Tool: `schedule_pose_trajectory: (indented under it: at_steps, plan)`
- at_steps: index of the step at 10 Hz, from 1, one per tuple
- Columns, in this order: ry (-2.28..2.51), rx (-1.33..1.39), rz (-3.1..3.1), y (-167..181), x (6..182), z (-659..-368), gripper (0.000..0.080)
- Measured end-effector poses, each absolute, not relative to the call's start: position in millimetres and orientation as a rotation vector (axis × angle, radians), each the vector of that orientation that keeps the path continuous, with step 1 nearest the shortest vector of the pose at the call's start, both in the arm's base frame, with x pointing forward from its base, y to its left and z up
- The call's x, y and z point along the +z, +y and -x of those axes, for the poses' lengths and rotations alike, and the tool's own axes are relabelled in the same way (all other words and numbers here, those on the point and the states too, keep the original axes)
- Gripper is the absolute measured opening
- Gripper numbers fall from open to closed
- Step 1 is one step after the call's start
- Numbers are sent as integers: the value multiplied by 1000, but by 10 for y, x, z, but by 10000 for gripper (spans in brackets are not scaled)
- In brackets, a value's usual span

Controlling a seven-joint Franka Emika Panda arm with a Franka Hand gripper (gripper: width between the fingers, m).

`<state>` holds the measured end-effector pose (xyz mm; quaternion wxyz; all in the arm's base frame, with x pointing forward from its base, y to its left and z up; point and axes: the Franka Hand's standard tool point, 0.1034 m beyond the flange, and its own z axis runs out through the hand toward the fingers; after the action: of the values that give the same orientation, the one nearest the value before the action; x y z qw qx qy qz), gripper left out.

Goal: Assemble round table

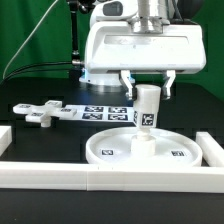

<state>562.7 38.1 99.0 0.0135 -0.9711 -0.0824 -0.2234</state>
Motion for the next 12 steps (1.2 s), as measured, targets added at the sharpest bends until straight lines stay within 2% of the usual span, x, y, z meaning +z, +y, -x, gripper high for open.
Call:
schedule_pose_trajectory:
  at_steps: [12]
  plan:
    - [-269, -692, 3024, 424, 844, -5589, 409]
